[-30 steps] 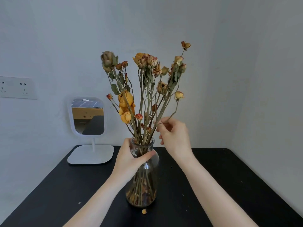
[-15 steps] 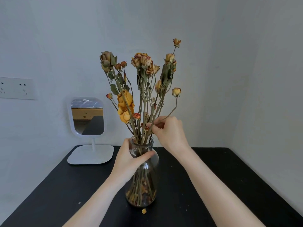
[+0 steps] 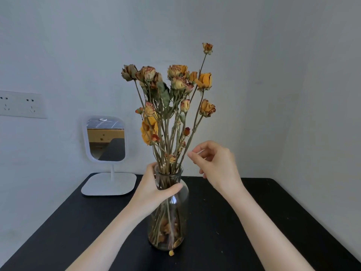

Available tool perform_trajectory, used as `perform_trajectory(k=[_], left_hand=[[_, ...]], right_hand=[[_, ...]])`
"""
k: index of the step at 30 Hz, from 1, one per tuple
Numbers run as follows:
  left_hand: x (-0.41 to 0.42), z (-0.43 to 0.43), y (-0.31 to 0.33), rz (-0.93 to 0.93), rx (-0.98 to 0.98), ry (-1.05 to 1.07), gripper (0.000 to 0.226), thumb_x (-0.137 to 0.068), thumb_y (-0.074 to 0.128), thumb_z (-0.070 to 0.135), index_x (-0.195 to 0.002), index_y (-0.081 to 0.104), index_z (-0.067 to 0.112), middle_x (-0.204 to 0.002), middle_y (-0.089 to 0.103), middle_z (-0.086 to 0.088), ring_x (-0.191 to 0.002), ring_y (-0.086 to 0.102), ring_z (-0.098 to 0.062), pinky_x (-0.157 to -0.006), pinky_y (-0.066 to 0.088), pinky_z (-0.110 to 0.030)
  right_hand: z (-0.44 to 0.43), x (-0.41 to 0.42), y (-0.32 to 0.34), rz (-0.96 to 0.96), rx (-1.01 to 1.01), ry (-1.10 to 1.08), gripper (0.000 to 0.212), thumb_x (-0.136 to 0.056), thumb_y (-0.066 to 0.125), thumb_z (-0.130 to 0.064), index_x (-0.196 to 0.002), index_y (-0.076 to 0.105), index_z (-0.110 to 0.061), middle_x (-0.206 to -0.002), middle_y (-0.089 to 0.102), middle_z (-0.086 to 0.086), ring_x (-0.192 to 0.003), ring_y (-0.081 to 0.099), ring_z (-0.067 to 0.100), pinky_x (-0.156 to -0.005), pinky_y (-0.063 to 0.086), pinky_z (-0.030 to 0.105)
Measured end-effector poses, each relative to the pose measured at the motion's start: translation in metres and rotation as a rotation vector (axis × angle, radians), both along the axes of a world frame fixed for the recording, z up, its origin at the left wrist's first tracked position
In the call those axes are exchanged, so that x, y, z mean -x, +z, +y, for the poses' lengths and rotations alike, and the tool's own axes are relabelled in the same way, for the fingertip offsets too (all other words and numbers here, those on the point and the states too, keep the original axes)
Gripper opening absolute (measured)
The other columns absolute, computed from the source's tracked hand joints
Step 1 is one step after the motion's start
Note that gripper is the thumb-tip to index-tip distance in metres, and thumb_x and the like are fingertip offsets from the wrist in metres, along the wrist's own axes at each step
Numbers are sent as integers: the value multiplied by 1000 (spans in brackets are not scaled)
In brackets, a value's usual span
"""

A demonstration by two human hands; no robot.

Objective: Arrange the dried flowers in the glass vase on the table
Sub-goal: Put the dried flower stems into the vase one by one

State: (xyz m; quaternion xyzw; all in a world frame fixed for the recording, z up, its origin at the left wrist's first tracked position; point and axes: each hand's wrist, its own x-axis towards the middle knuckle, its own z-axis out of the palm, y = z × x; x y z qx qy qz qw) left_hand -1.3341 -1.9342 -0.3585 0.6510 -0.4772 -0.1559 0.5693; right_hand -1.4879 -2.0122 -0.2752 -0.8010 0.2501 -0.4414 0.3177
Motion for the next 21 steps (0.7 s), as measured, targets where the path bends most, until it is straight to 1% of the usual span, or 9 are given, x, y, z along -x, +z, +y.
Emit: perform_trajectory(k=[2, 3, 5, 7, 10, 14, 18, 20, 21], left_hand=[[0, -1, -2, -8, 26, 64, 82, -46, 79, 63, -113, 37, 42, -117, 51, 19, -109, 51, -2, -90, 44, -24], [1, -1, -3, -13, 35, 83, 84, -43, 79, 65, -113, 37, 43, -116, 51, 19, -108, 51, -2, -89, 44, -24], [1, 0, -1, -7, 42, 86, 82, -39, 77, 70, -108, 36, 51, -111, 53, 24, -104, 52, 3, -82, 42, -16], [-1, 2, 0, 16, 34, 74, 88, -38, 76, 70, -114, 37, 48, -109, 54, 26, -101, 53, 5, -78, 40, -13], [-4, 6, -1, 56, 9, 54, 85, -47, 81, 58, -118, 37, 42, -107, 56, 26, -99, 52, 8, -79, 40, -12], [-6, 8, -3, 88, -3, 29, 68, -64, 83, 30, -115, 40, 40, -115, 60, 15, -111, 54, -3, -94, 42, -24], [-2, 18, 6, 137, -42, -87, 71, -56, 80, 41, -119, 48, 33, -121, 61, 10, -116, 54, -9, -102, 42, -35], [-3, 24, 11, 196, -32, -173, 78, -53, 78, 48, -123, 50, 29, -122, 62, 10, -115, 55, -7, -101, 42, -33], [-4, 27, 15, 234, -11, -187, 76, -53, 78, 50, -122, 53, 29, -121, 63, 10, -113, 57, -6, -98, 43, -30]], right_hand=[[-3, 3, -4, 8, -38, 6, 7, -84, 65, -30, -84, 59, -26, -76, 63, 0, -59, 57, 10, -49, 46, 17], [-4, 4, -6, 17, -59, 12, 8, -85, 65, -30, -87, 59, -25, -78, 63, 0, -60, 58, 10, -46, 45, 14], [-6, 7, -10, 31, -106, 35, 11, -85, 64, -30, -92, 59, -24, -81, 63, 1, -64, 58, 11, -43, 43, 11], [-7, 8, -12, 46, -146, 64, 16, -84, 64, -31, -97, 59, -23, -86, 62, 2, -68, 58, 12, -44, 44, 11], [-6, 10, -16, 98, -186, 125, 26, -84, 64, -33, -107, 58, -22, -91, 61, 1, -72, 57, 9, -52, 49, 13], [-4, 7, -25, 219, -158, 207, 44, -83, 63, -40, -123, 53, -25, -108, 60, -9, -98, 56, 2, -76, 46, 12], [-3, 4, -30, 228, -179, 263, 54, -81, 64, -43, -130, 51, -22, -118, 59, -10, -106, 55, 3, -92, 45, 19], [-3, 2, -29, 228, -177, 273, 54, -80, 64, -46, -128, 53, -22, -115, 60, -9, -101, 56, 3, -89, 47, 20], [-3, 1, -29, 226, -170, 275, 54, -79, 64, -48, -126, 55, -22, -109, 61, -9, -94, 56, 3, -82, 47, 17]])
